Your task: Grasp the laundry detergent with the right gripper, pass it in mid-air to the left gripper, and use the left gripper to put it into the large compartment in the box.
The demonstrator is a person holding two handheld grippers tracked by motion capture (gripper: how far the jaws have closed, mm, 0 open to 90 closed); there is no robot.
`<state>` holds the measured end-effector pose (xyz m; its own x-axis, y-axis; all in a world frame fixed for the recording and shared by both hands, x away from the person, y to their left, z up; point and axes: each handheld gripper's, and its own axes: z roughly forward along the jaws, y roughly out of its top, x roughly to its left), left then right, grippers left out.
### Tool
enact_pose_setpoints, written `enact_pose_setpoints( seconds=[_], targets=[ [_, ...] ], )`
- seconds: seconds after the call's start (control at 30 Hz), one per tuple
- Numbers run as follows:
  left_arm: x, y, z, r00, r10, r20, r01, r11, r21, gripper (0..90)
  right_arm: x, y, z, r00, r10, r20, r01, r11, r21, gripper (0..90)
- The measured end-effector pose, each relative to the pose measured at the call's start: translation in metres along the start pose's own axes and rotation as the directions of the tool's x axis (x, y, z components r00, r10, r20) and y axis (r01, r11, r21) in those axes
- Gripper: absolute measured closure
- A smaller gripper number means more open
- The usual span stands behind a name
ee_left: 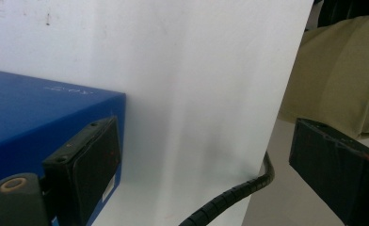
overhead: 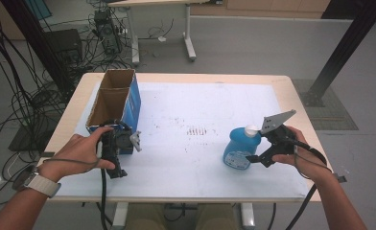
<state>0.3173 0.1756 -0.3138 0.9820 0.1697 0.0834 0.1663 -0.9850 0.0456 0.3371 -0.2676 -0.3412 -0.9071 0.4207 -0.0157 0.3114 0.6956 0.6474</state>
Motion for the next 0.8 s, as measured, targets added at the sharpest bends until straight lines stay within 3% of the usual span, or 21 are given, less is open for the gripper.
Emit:
enact_pose_setpoints(
  seconds=[0.8],
  targets=[
    [-0.0003, 0.0006, 0.0004, 1.0, -0.001, -0.001, 0.001, 1.0, 0.004, 10.0, 0.0002, -0.0019, 0.0012, 1.0, 0.005, -0.001, -0.005, 1.0, -0.003, 8.1]
  ],
)
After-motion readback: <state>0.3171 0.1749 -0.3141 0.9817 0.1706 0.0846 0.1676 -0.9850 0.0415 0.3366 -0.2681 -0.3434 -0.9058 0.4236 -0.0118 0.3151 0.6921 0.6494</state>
